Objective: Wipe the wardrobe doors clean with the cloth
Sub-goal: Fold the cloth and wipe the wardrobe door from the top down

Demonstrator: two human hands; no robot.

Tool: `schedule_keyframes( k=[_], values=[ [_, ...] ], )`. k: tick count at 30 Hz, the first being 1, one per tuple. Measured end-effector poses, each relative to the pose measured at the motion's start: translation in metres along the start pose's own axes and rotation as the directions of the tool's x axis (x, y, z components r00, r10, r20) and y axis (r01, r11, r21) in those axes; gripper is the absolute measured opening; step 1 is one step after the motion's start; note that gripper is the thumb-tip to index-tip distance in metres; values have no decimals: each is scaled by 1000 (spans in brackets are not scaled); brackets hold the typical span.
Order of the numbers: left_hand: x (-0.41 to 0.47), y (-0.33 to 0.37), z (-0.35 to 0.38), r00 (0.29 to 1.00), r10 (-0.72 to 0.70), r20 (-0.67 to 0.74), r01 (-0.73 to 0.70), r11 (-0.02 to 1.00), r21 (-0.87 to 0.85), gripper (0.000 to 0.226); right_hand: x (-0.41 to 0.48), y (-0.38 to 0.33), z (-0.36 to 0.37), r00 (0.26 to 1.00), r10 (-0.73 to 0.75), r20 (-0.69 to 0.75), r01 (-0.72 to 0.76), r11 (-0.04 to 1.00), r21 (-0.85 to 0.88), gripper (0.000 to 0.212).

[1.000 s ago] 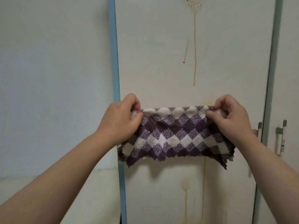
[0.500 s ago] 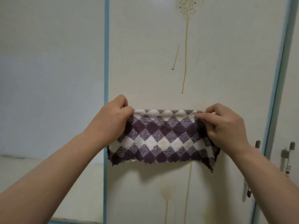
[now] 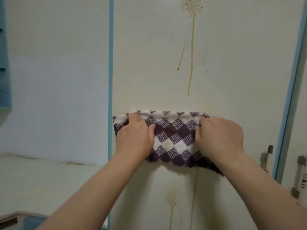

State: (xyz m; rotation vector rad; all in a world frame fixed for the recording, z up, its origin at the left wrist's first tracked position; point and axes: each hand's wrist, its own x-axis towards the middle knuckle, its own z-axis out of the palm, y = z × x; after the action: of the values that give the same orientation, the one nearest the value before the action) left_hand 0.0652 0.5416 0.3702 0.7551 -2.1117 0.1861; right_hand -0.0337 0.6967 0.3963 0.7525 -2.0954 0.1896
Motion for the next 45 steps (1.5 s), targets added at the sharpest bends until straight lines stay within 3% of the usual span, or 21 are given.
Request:
schedule_keyframes(
  k=[2, 4, 7, 10, 18, 30, 37, 45],
  values=[
    [-6, 7, 10, 997, -42, -68, 32, 989, -142, 74, -7, -12, 5, 994, 93, -53, -86, 989, 117, 26],
    [-9, 12, 22, 984, -65, -166, 29, 977, -211, 84, -12, -23, 18, 975, 206, -84, -179, 950, 256, 46],
    [-11, 19, 38, 971, -110, -211, 52, 964, -262, 91, -20, -39, 43, 940, 249, -231, -143, 907, 397, 67],
    [-7, 20, 47, 973, -76, -218, 21, 969, -246, 81, -21, -48, 63, 944, 189, -270, -96, 942, 323, 56],
    [19, 13, 53, 948, -57, -314, 11, 989, -145, 74, 2, -43, 87, 920, 137, -368, -79, 983, 168, 57],
    [92, 17, 10, 886, -30, -462, -57, 983, -174, 76, 78, -33, 38, 840, 104, -532, -19, 986, 163, 59],
    [156, 25, -27, 860, -44, -509, -40, 987, -154, 78, 140, -22, -9, 875, 82, -478, -21, 991, 132, 64],
    [241, 31, -86, 829, -26, -559, -54, 991, -126, 80, 227, -7, -68, 865, 34, -500, 21, 994, 105, 64]
  ],
)
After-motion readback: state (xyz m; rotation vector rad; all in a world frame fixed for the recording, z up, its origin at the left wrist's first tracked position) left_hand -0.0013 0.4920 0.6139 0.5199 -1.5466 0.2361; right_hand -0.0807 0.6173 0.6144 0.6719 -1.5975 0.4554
